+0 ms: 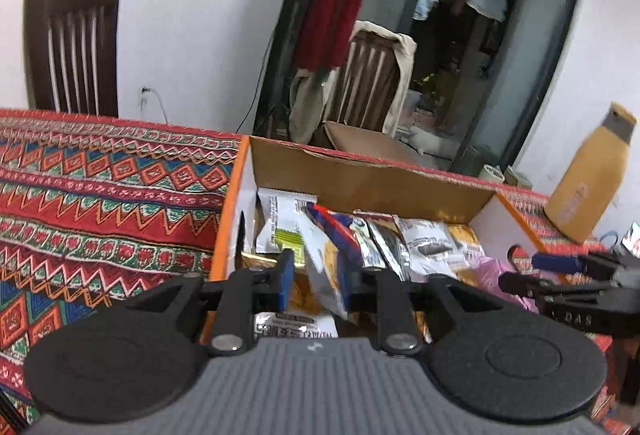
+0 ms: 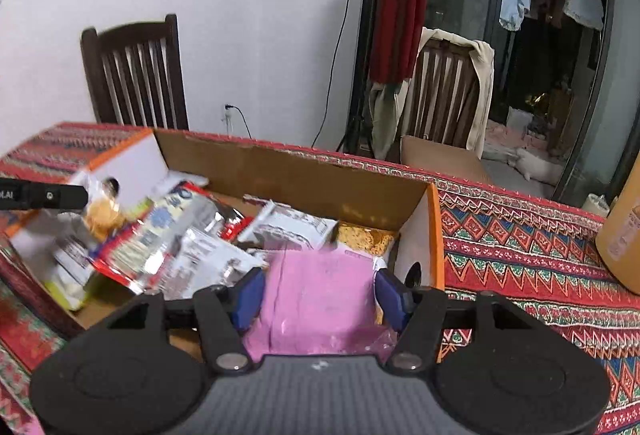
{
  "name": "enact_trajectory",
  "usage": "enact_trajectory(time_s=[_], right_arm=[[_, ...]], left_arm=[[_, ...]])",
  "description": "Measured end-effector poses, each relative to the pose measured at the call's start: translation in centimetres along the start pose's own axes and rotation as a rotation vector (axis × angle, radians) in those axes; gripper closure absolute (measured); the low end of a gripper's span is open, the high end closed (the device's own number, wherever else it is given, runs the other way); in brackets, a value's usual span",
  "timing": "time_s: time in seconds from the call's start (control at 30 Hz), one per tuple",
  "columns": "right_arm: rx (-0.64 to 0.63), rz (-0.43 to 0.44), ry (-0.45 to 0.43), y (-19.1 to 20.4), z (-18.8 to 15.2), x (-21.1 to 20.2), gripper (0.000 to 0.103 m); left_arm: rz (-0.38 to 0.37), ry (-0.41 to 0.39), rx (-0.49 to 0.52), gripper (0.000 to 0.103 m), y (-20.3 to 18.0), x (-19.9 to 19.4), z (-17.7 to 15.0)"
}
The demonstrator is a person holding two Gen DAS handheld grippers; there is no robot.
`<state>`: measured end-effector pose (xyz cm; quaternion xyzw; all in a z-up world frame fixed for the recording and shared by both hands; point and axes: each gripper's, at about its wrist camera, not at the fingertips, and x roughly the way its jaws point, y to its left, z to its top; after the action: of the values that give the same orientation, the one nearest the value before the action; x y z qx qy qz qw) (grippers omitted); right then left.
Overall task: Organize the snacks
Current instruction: 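Open both tools, releasing the packets into the box, then withdraw both open tools from the box toward the remaining packets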
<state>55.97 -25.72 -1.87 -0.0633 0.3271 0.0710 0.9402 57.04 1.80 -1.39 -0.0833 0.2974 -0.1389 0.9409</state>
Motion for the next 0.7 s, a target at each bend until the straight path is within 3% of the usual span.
enact_trajectory(time_s=[0.03,0.07,0.4,0.57,0.7], right_arm=[[-0.007,-0.007,0.002,0.1,-0.1,0.3,0.034],[-0.016,-0.014,-0.004,0.3,-0.2,0.4,0.026],[0.026,0.031,-0.081,-0.6,0.0,-3.6,0.021],[0.034,0.037,-0.143,-0.7,-0.6,-8.4,0.020],[0.024,0.057,-0.200,-0.3,-3.4,-14.1,0.014]], left_arm=[[0.007,-0.005,0.012,0.053,-0.2,0.1,-0.3],[0.009,-0.010,0.023,0.051,-0.4,0.1,-0.6],[-0.028,-0.030,0.054,0.039,-2.7,-3.1,-0.3],[-0.039,-0.074,0.095,0.032,-4.3,-8.1,-0.8],[-0.082,-0.118,0.152,0.024,-5.5,-13.5,-3.2]])
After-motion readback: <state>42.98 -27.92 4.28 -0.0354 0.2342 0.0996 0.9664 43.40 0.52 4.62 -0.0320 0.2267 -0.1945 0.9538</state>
